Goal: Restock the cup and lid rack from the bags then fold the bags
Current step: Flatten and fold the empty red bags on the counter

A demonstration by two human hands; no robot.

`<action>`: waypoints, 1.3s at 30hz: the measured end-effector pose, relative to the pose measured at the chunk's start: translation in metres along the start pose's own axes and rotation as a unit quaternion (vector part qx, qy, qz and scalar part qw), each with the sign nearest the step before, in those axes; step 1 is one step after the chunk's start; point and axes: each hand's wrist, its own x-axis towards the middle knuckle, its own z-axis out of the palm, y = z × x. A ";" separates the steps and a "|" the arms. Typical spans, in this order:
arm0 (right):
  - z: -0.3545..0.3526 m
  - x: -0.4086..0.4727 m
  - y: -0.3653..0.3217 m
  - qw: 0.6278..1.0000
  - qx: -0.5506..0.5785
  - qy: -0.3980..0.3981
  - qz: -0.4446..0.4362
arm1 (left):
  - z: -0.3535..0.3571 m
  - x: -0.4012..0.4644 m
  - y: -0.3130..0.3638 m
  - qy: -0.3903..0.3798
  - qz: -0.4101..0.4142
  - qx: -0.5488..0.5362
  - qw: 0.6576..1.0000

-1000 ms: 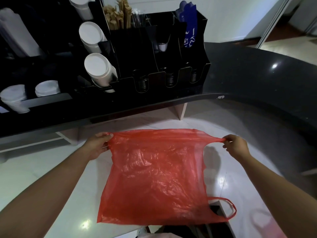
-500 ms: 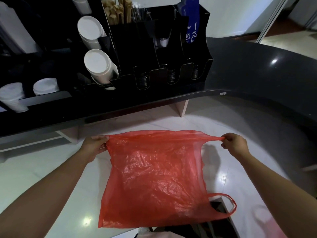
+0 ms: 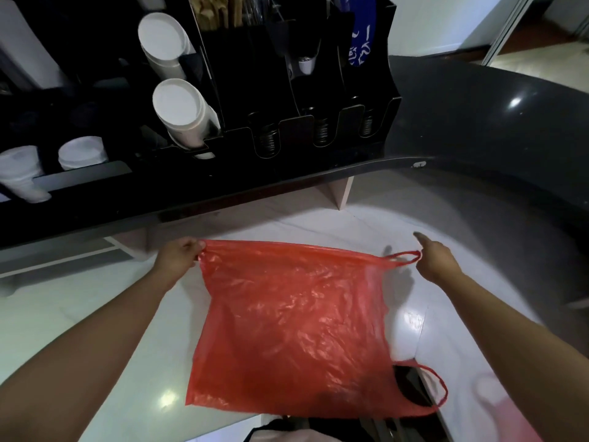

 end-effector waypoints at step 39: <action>0.013 -0.122 -0.140 0.915 0.373 0.024 -0.149 | 0.046 -0.151 -0.067 -0.407 -0.001 0.168 0.898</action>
